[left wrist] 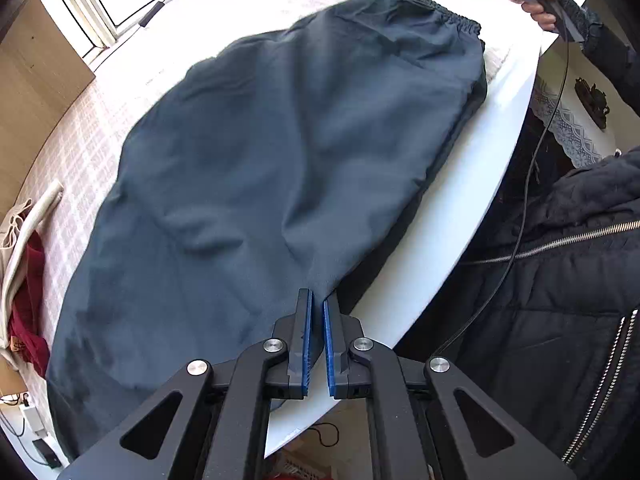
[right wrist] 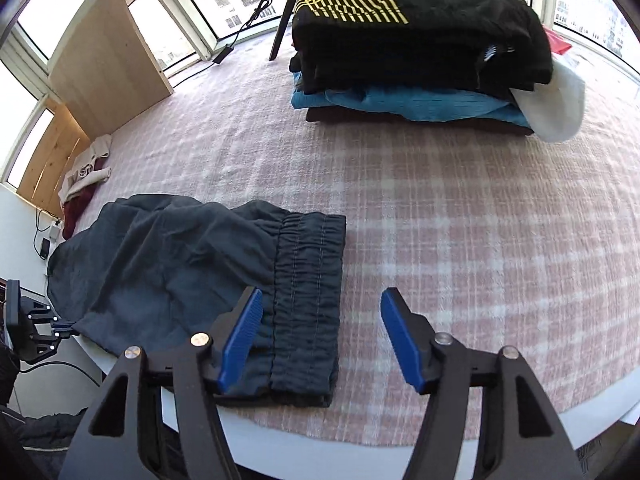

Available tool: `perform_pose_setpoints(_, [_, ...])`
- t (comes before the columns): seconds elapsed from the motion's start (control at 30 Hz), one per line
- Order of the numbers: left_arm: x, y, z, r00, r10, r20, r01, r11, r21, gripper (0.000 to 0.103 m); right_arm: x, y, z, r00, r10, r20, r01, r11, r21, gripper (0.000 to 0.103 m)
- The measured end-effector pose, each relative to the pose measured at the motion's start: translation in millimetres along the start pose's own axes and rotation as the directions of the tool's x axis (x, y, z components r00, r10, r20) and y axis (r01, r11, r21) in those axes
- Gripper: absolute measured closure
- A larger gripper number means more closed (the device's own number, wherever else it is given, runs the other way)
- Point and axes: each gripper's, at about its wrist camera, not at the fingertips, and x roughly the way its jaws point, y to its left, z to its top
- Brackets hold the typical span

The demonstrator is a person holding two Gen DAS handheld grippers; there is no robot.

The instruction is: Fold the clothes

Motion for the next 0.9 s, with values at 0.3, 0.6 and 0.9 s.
perform_pose_setpoints(0.3, [-38, 30, -8, 1.000, -0.026, -0.011, 0.025, 0.996, -0.080, 0.095, 63, -3, 3, 0.991, 0.086, -0.103, -0.094, 0.993, -0.073, 0.042])
perform_pose_setpoints(0.6, [-46, 48, -12, 0.997, 0.010, -0.072, -0.021, 0.990, -0.143, 0.095, 59, 6, -18, 0.996, 0.067, -0.059, -0.073, 0.991, -0.108, 0.060])
perform_pose_setpoints(0.9, [-15, 37, 9, 0.998, -0.062, -0.028, 0.058, 0.990, -0.126, 0.095, 8, 15, -10, 0.999, -0.039, 0.036, 0.043, 0.994, -0.100, 0.087])
